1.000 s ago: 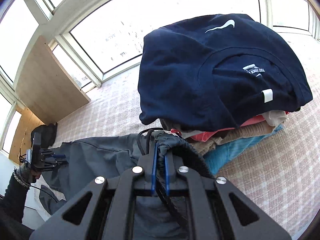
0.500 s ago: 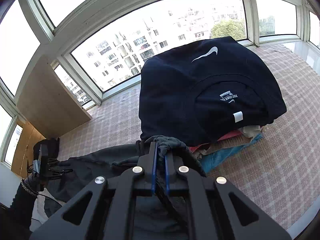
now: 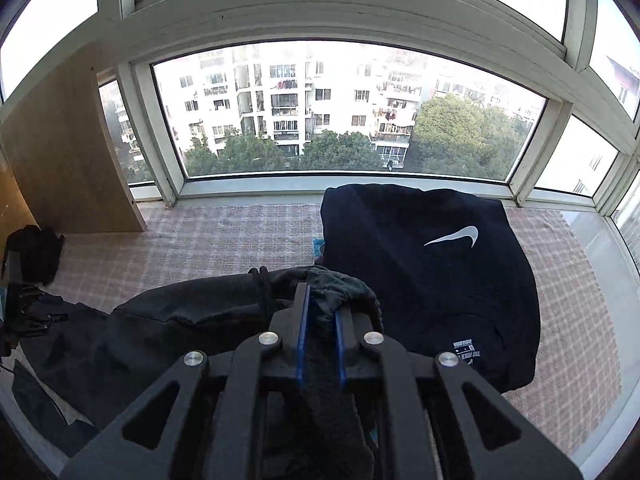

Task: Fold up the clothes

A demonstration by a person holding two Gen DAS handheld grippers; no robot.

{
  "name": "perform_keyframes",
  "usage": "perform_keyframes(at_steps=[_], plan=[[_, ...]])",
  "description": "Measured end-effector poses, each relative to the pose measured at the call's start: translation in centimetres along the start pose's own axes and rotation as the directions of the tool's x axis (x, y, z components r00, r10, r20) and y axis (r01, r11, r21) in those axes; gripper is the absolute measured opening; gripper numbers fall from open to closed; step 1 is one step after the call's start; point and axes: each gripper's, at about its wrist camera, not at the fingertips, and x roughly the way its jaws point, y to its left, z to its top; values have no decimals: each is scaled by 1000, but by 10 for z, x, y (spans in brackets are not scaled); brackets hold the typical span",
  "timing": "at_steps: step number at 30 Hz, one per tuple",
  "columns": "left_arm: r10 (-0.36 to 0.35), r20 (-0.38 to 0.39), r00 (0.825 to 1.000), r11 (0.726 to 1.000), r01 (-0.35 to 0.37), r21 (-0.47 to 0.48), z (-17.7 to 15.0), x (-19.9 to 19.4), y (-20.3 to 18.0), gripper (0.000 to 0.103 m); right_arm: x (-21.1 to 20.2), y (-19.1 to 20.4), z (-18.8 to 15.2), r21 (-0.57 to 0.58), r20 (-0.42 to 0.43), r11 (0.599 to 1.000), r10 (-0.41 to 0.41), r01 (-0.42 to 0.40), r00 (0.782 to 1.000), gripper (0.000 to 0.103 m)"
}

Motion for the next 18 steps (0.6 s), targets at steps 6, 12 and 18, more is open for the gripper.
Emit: perform_keyframes(at_steps=[6,12,18], plan=[[33,33,999,995,-30,-94,-54,-61,8,37,11,2,-17,-28,-99,999,26,-29,995,31],[16,-49,999,990,-22,-137,-152,-100,-28,38,-15,-14,-35,34,-78,999,37,-34,996,41],[72,-81,994,908,-99,-408,-254,-139,-14,38,-42,48,-81,-53,-77,971,231,-235,970,41]])
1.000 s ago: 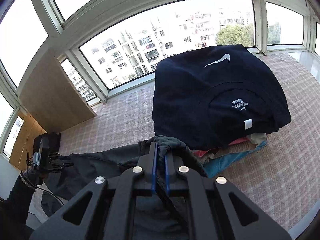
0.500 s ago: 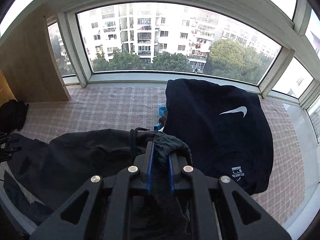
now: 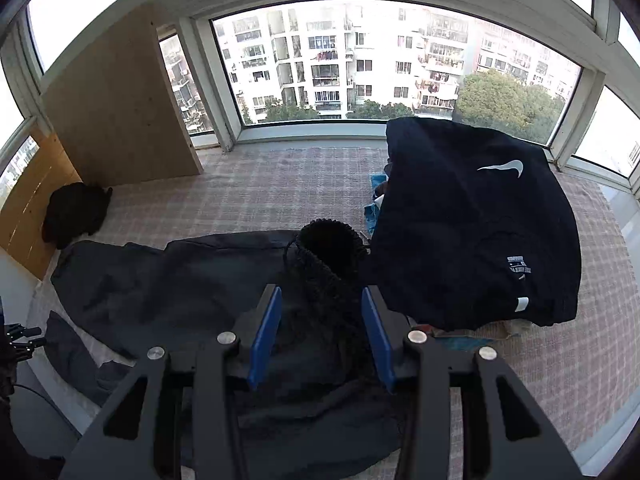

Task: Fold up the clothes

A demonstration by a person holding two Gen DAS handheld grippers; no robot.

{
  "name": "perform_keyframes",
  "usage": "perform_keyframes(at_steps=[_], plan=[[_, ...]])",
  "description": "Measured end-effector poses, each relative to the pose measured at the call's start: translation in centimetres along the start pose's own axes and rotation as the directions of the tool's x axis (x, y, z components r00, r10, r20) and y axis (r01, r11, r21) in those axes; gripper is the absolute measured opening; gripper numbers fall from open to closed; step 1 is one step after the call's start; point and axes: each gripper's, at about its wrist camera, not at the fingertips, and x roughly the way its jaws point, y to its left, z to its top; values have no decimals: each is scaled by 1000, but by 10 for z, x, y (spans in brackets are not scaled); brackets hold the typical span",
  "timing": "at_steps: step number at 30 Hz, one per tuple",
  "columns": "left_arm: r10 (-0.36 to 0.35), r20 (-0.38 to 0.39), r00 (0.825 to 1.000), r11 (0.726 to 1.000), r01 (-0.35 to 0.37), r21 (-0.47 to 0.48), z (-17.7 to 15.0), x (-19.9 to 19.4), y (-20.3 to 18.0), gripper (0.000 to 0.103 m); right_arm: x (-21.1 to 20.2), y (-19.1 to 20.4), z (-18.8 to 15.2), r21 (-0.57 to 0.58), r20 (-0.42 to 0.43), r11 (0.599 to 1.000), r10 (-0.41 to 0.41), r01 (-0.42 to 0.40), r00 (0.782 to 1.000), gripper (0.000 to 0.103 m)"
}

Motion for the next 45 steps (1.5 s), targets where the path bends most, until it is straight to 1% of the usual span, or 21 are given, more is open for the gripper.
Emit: perform_keyframes(at_steps=[4,6,8,11,14,16,19,22,23,24,26,27,29,31,34,36,38,40,42,43,45], plan=[[76,-12,997,986,-76,-151,-42,-7,44,39,26,78,-35,-110,-89,981,147,-157,985,41],[102,-21,995,977,-105,-186,-52,-6,65,43,42,120,-53,-134,-141,959,233,-251,962,41],[106,-20,994,975,-107,-195,-52,0,82,43,58,163,-71,-168,-197,935,278,-312,940,41],[87,-24,996,983,-90,-157,-36,20,99,43,77,225,-100,-227,-268,908,289,-352,919,41],[67,-38,997,996,-69,-62,-14,44,101,43,91,272,-120,-249,-326,890,294,-382,898,41],[58,-60,997,998,-57,9,-3,59,99,43,97,292,-128,-264,-342,889,277,-375,898,42],[47,-90,995,993,-36,116,5,75,91,57,105,307,-139,-266,-374,891,257,-368,891,42],[11,-76,997,984,2,176,4,73,87,55,114,309,-145,-213,-387,906,266,-366,883,42],[-11,-79,997,981,26,191,2,71,85,42,117,309,-147,-197,-392,911,266,-363,881,42],[-34,-82,996,977,50,206,1,69,84,23,119,310,-149,-185,-395,915,263,-357,880,42],[-79,-90,993,967,98,235,-3,64,81,20,118,313,-151,-176,-390,919,266,-354,882,42],[-82,-78,994,964,99,246,-3,57,81,15,115,316,-151,-177,-382,916,273,-360,883,42],[-88,-51,995,959,98,268,-3,41,82,12,111,322,-150,-191,-369,908,286,-373,884,47],[-106,10,994,958,100,268,4,14,89,11,113,333,-147,-219,-367,898,287,-383,885,53],[-122,103,987,956,89,280,20,-31,99,11,126,349,-143,-253,-383,887,275,-386,882,53],[-106,169,980,946,47,322,36,-62,100,11,133,356,-141,-250,-397,894,255,-371,882,53],[-91,248,964,930,-6,366,42,-95,105,12,123,361,-144,-236,-416,877,299,-419,859,53],[-128,249,960,920,21,391,31,-110,115,18,107,364,-153,-221,-445,845,357,-487,821,53],[-78,189,979,914,-5,405,0,-104,121,37,93,364,-165,-218,-478,824,376,-522,793,53],[-60,139,988,918,0,396,-15,-92,126,38,88,361,-167,-216,-482,825,375,-523,792,53],[-26,36,999,927,11,375,-45,-67,136,38,80,350,-165,-211,-471,842,357,-497,806,53]])
